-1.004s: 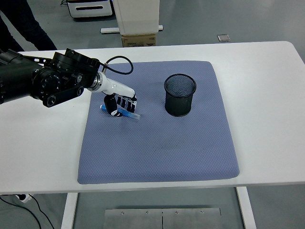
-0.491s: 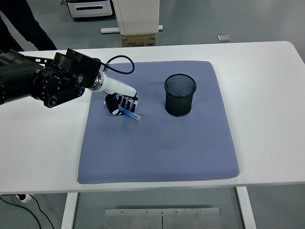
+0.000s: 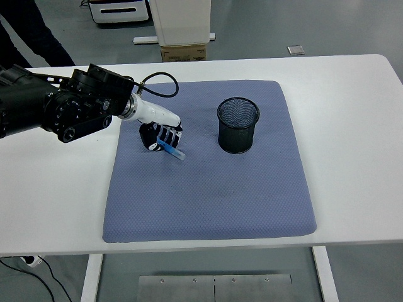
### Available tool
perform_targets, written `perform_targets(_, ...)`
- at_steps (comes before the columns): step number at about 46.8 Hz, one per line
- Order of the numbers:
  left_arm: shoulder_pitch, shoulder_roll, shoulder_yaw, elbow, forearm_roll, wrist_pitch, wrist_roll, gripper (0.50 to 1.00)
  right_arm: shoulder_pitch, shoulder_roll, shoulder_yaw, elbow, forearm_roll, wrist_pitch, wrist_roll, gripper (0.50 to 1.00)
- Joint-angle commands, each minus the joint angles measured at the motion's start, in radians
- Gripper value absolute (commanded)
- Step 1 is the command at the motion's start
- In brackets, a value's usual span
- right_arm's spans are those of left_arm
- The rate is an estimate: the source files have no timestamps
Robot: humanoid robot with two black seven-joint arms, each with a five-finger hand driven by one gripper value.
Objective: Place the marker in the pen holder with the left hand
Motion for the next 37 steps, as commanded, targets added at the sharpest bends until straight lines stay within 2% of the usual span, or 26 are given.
perform_targets(1, 0.000, 0.000, 0.000, 0.000, 0.000, 0.000, -0.001, 0.514, 0.000, 0.000, 0.000, 0.000, 0.000, 0.000, 0.000, 1.000)
perform_targets(4, -0.002, 0.000, 0.000, 0.002, 0.000, 0.000, -0.002, 0.500, 0.000, 0.000, 0.000, 0.000, 0.000, 0.000, 0.000, 1.000)
perform_targets(37, -0.015, 0.003, -0.014, 0.005, -0.015, 0.004, -0.008, 0.500, 0.000, 0.000, 0.000, 0.000, 0.000, 0.000, 0.000, 1.000)
